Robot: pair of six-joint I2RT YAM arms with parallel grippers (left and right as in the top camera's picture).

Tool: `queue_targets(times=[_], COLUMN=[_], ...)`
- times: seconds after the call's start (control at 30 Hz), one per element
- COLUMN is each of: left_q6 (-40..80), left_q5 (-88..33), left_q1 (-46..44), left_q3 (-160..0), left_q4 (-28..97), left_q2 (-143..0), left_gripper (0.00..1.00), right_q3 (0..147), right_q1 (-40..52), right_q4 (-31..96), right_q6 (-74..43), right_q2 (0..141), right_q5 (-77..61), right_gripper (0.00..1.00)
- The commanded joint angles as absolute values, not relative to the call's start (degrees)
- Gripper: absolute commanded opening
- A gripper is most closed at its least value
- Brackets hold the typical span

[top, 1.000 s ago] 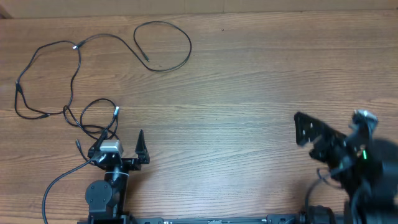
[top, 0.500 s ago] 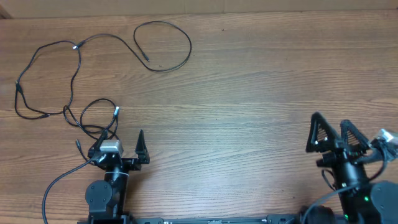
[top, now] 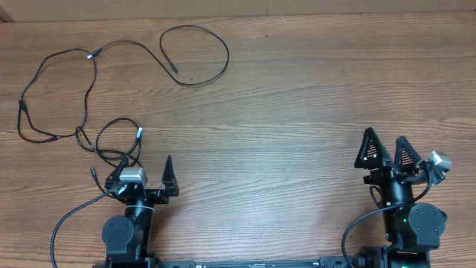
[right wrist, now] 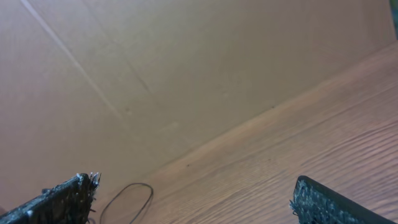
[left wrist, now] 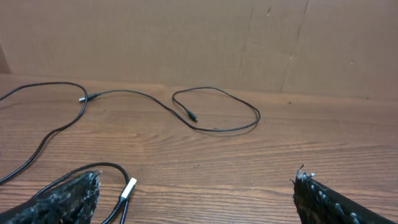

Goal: Untangle cables

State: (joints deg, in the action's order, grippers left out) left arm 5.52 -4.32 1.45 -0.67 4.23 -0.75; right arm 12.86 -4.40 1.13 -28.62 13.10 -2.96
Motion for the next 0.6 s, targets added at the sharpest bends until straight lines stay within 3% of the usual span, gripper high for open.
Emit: queue_targets(times=[0.0, 0.3, 0.57], left_q6=[4.25, 4.27, 4.25], left_q5=[-4.29, -4.29, -4.29], left_q1=[0.82, 0.82, 0.82], left_q3=[-0.27, -0.27, -0.25], left_q4=[4.08, 4.08, 4.08], left_q2=[-0.21, -0.21, -0.21], left_gripper=[0.99, 0.99, 1.00], right_q3=[9.21, 1.74, 0.43], right_q1=[-4.08, -0.43, 1.13], right_q4=[-1.87, -0.99, -2.48], right_q6=[-28.42, -28.38, -28.38], right_q2=[11.49, 0.01, 0.14], right_q5=[-1.48, 2.57, 6.31], right_gripper=[1.00, 1.00, 1.00])
